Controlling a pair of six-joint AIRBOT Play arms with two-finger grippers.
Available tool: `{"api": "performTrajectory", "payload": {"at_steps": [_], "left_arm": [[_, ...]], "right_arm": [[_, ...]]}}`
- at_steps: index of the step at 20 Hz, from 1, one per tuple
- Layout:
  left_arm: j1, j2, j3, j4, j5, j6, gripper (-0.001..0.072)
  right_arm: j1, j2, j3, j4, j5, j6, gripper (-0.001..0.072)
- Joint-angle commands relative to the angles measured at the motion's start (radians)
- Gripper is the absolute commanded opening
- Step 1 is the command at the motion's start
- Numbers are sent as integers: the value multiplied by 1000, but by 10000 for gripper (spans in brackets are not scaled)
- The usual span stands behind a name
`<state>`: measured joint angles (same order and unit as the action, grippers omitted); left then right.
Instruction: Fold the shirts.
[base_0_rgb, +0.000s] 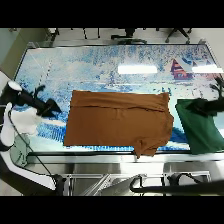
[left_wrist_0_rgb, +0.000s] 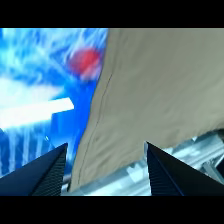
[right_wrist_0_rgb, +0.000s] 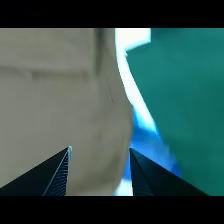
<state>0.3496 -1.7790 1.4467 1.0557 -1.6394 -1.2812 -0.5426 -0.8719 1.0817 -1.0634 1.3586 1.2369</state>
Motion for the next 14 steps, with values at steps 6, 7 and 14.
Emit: {"api": "performTrajectory", "payload": {"at_steps": [6,7,14], "left_arm": [[37,156,-528,42,198,89,530],[16,156,-550,41,230,91,530],[-133,156,-470,42,266,91,14]], "right_arm": [[-93,274,-466,101,34,95,582],[-92,279,-515,142,34,69,580],[-91,281,-721,196,34,0,578]]}}
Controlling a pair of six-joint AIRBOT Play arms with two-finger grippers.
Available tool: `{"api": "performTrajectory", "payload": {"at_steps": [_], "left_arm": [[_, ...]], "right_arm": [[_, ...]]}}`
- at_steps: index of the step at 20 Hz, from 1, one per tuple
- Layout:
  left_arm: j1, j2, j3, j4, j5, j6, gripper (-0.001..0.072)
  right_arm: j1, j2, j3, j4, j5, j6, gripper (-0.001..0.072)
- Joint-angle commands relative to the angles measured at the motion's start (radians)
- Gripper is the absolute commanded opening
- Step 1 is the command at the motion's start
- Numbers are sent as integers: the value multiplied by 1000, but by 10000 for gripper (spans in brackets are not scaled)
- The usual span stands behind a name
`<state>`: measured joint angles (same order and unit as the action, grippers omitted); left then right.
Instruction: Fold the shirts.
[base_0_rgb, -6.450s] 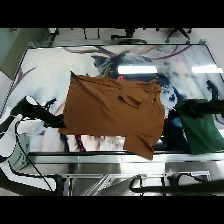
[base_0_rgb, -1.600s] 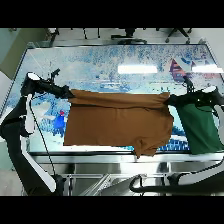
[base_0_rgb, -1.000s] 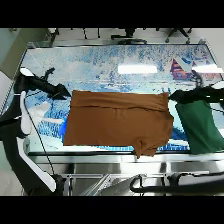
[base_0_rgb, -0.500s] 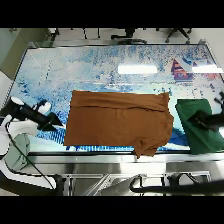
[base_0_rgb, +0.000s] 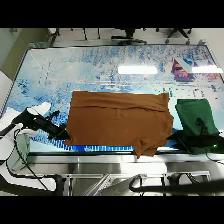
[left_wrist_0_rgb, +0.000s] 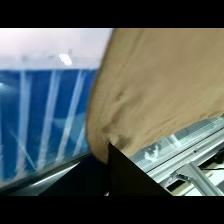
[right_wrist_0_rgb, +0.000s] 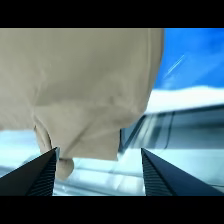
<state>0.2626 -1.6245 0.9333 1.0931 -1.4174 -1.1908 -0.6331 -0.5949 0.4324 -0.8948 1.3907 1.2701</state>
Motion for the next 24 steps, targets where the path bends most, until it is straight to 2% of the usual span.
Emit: {"api": "performTrajectory", "payload": {"at_steps": [1,8,9,10,14,17,18,19,20,21,24], "left_arm": [[-53,2,64,5,32,-4,14],[-60,2,81,5,27,-14,14],[-60,2,81,5,28,-14,14],[-60,2,81,5,29,-14,14],[-60,2,81,5,23,-14,14],[-60,2,81,5,22,-14,14],[-59,2,82,5,19,-14,14],[-58,2,82,6,9,-14,14],[-58,2,82,9,-3,-14,14],[-58,2,82,16,-19,-14,14],[-31,2,82,16,-66,-17,12]], "right_arm": [[-1,4,-82,27,1,-36,577],[109,-24,-165,59,-140,-62,561],[137,-42,-165,61,-167,-62,439],[163,-64,-165,67,-191,-63,363],[266,-161,-164,139,-299,-76,365],[309,-206,-164,141,-328,-75,360],[311,-208,-164,145,-334,-83,259],[309,-204,-161,161,-324,-108,68],[309,-192,-144,162,-289,-103,20],[309,-170,-122,156,-240,-82,19],[308,-55,-42,35,-120,124,19]]}}
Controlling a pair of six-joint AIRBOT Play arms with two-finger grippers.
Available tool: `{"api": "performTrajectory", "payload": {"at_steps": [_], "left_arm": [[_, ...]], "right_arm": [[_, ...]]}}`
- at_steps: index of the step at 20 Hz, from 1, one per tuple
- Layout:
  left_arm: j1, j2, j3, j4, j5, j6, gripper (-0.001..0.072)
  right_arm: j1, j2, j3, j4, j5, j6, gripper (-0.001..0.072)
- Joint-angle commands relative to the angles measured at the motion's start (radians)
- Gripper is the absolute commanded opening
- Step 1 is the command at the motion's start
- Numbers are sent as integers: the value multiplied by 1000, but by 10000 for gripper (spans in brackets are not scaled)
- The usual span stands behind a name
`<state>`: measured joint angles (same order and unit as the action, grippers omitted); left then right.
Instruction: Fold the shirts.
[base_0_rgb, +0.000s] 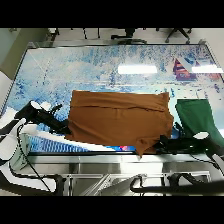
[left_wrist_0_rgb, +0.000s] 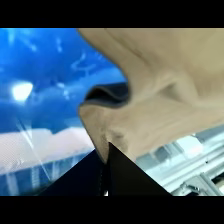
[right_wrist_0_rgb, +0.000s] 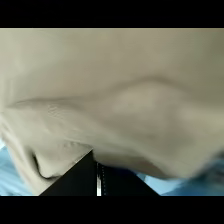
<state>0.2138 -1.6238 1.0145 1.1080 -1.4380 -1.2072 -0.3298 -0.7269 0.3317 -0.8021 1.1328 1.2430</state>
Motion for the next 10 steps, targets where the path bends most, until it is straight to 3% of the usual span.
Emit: {"api": "performTrajectory", "payload": {"at_steps": [1,4,10], "left_arm": [[31,1,0,1,-61,-10,12],[64,1,-6,0,-86,-18,12],[71,2,-27,-1,-111,-24,11]], "right_arm": [[5,120,76,-129,153,229,19],[5,225,92,-325,198,381,19],[5,256,151,-343,177,380,19]]}}
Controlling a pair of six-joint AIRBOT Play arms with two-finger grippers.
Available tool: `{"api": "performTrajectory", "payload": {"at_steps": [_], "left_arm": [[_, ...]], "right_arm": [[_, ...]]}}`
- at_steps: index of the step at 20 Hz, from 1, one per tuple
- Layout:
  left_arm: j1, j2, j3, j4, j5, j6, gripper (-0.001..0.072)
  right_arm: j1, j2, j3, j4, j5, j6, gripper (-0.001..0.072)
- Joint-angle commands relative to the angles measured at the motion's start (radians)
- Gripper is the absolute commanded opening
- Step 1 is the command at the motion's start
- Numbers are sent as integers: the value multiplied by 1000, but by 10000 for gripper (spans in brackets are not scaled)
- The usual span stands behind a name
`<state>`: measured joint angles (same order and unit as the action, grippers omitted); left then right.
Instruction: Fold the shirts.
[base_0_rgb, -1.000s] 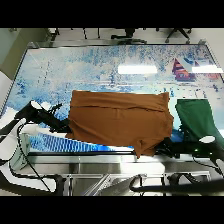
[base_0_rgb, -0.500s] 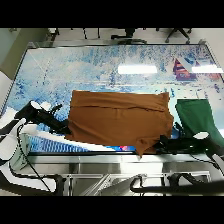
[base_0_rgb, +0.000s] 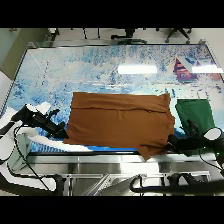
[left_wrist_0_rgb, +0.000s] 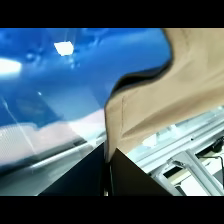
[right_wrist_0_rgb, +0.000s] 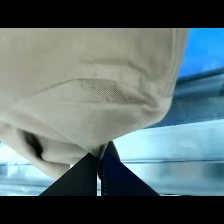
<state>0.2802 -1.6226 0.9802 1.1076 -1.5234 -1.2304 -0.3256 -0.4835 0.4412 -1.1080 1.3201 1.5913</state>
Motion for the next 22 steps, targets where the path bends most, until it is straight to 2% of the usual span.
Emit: {"api": "performTrajectory", "payload": {"at_steps": [1,4,7,9,12,15,20,21,22], "left_arm": [[3,7,35,-10,-47,-1,11],[-30,49,146,-14,-55,-18,11],[-118,59,297,-27,-34,-19,11],[-171,45,408,-27,27,-19,11],[-209,-35,586,-29,98,-31,12],[-233,-165,727,-29,111,-35,12],[-242,-383,866,-27,95,-72,12],[-240,-415,887,-28,72,-72,18],[-239,-440,905,-28,52,-73,20]], "right_arm": [[1,3,89,-33,-35,16,18],[3,-68,256,32,-137,-101,19],[3,-246,395,274,-216,-290,19],[3,-391,486,415,-238,-391,19],[3,-591,646,470,-255,-438,20],[5,-756,769,502,-259,-478,20],[4,-906,801,507,-311,-516,23],[3,-915,801,507,-311,-535,32],[3,-914,801,507,-310,-550,128]]}}
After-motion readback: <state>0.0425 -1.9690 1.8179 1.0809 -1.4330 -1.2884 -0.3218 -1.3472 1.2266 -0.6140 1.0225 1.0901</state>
